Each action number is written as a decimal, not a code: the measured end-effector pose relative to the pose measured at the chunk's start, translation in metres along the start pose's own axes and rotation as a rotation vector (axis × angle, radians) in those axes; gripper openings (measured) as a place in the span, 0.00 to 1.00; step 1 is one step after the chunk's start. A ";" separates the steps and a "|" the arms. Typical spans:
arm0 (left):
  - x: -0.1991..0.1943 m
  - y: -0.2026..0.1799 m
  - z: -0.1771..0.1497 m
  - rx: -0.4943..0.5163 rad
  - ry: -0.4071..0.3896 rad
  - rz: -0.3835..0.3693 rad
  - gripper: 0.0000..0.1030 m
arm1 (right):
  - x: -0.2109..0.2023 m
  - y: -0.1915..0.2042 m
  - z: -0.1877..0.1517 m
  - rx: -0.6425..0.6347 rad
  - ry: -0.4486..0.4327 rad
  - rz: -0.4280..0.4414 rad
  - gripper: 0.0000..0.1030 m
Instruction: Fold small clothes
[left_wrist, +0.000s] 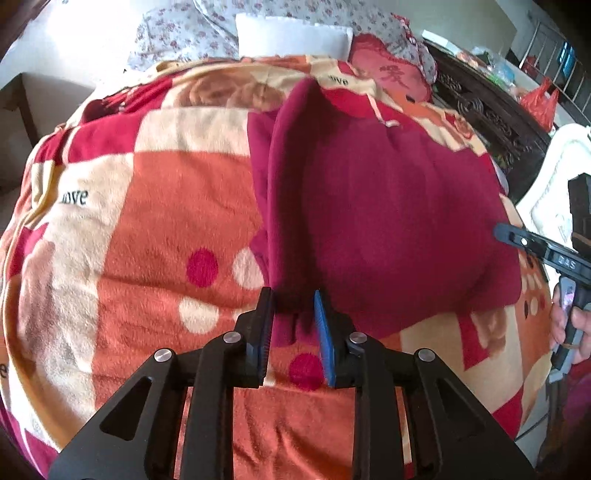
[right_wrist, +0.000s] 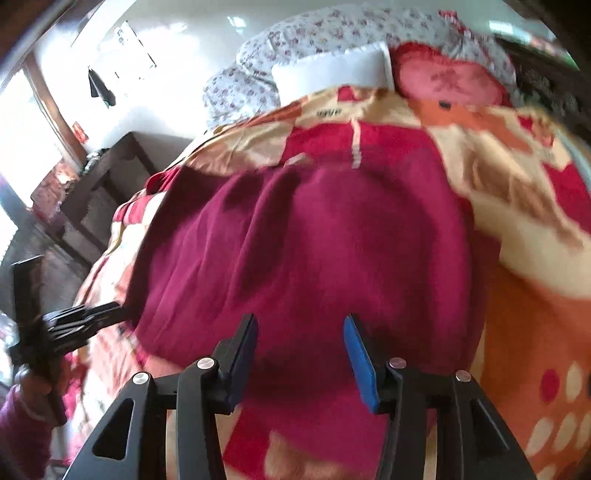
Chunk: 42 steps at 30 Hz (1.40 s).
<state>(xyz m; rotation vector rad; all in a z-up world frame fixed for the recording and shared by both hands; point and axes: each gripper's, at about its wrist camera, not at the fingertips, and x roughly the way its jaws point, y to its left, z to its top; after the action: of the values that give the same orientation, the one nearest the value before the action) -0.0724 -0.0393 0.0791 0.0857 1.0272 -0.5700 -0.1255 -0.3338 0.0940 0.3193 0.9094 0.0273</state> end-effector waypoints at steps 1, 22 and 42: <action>0.000 0.001 0.002 -0.003 -0.003 0.004 0.32 | 0.001 -0.001 0.008 0.005 -0.015 -0.015 0.45; 0.056 0.002 0.018 -0.095 0.010 0.032 0.49 | 0.041 0.007 0.074 0.018 -0.023 -0.117 0.45; 0.062 0.021 0.016 -0.159 -0.003 -0.037 0.63 | 0.147 0.161 0.125 -0.254 0.077 0.040 0.41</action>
<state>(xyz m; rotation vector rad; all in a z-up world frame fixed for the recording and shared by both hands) -0.0257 -0.0517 0.0323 -0.0741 1.0694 -0.5199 0.0807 -0.1893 0.0975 0.1008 0.9642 0.1919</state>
